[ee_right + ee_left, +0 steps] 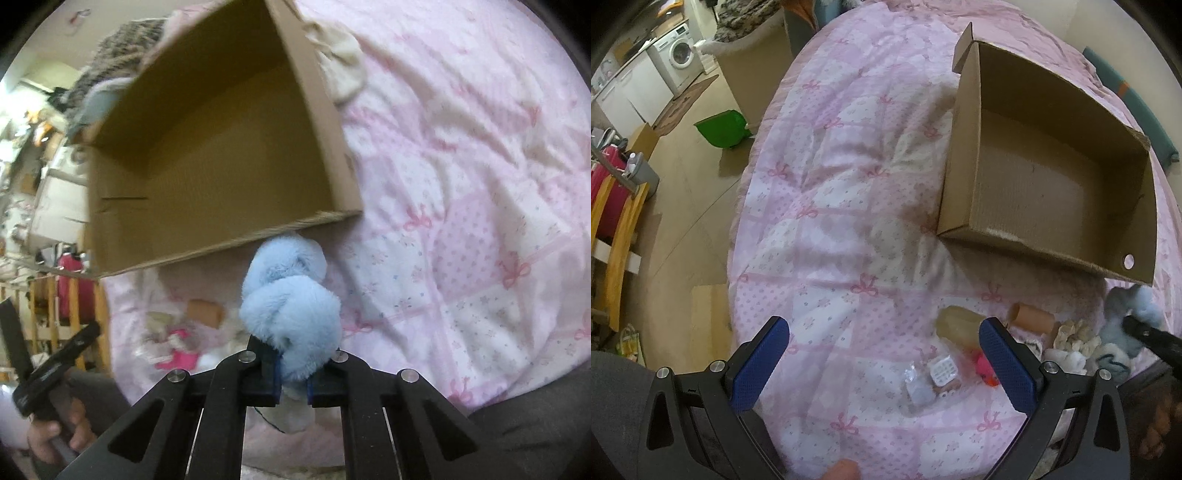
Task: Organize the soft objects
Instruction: 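Grasp the light-blue fluffy sock bundle with the right gripper, then grasp the clear plastic bag with the left gripper while the right gripper lifts the blue bundle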
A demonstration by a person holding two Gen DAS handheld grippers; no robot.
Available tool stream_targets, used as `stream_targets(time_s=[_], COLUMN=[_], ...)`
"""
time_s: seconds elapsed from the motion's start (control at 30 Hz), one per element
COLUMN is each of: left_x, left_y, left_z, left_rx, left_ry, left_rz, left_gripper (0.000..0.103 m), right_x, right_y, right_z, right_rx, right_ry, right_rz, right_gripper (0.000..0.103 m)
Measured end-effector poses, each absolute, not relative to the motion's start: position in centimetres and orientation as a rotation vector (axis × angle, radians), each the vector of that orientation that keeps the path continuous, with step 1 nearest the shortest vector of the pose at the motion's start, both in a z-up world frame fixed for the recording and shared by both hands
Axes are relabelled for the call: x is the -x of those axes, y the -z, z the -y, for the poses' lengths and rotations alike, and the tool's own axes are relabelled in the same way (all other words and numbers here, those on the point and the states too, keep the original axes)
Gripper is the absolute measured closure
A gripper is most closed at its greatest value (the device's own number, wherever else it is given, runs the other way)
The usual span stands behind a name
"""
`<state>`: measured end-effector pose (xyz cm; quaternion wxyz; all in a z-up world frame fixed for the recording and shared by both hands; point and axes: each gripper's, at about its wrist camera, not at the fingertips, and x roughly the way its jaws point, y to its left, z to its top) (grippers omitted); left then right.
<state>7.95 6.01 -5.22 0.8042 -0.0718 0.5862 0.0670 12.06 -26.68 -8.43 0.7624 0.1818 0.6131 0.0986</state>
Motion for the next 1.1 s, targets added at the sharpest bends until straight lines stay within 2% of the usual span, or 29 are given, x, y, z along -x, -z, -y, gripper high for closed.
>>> stream_targets(time_s=[0.23, 0.4, 0.5, 0.57, 0.6, 0.63, 0.67, 0.73, 0.77, 0.9, 1.1], left_x=[-7.3, -7.3, -7.4, -7.4, -7.5, -7.6, -7.6, -7.7, -7.7, -7.4, -6.5], left_y=[6.7, 8.7, 10.3, 11.5, 12.0, 12.5, 12.8, 12.6, 12.4, 10.7, 8.8], left_z=[-5.7, -4.9, -4.6, -4.5, -4.4, -4.4, -4.3, -4.0, -3.8, -3.4, -4.4], left_rx=[0.171, 0.218, 0.265, 0.297, 0.312, 0.333, 0.344, 0.321, 0.311, 0.225, 0.237], left_ry=[-0.105, -0.026, -0.01, -0.008, -0.009, -0.007, -0.003, 0.014, 0.036, 0.036, 0.029], left_rz=[-1.326, -1.421, -1.483, -1.524, -1.541, -1.555, -1.559, -1.556, -1.556, -1.493, -1.444], left_gripper=[0.0, 0.01, 0.022, 0.039, 0.043, 0.05, 0.062, 0.077, 0.089, 0.089, 0.09], right_x=[-9.8, -9.3, -9.2, -9.1, -9.2, -9.1, -9.1, -9.0, -9.0, -9.1, -8.8], right_y=[2.6, 2.1, 2.3, 2.2, 2.2, 2.1, 2.5, 2.7, 2.8, 2.8, 2.5], right_z=[25.7, 25.6, 25.8, 25.8, 25.7, 25.6, 25.5, 25.2, 25.1, 24.8, 24.6], right_rx=[-0.406, -0.448, -0.463, -0.469, -0.469, -0.471, -0.47, -0.462, -0.457, -0.446, -0.432], right_ry=[-0.424, -0.464, -0.458, -0.467, -0.468, -0.47, -0.47, -0.467, -0.467, -0.472, -0.483], right_rz=[-1.119, -1.058, -1.048, -1.034, -1.031, -1.033, -1.039, -1.05, -1.055, -1.061, -1.046], right_gripper=[0.093, 0.093, 0.093, 0.093, 0.093, 0.093, 0.093, 0.093, 0.093, 0.093, 0.093])
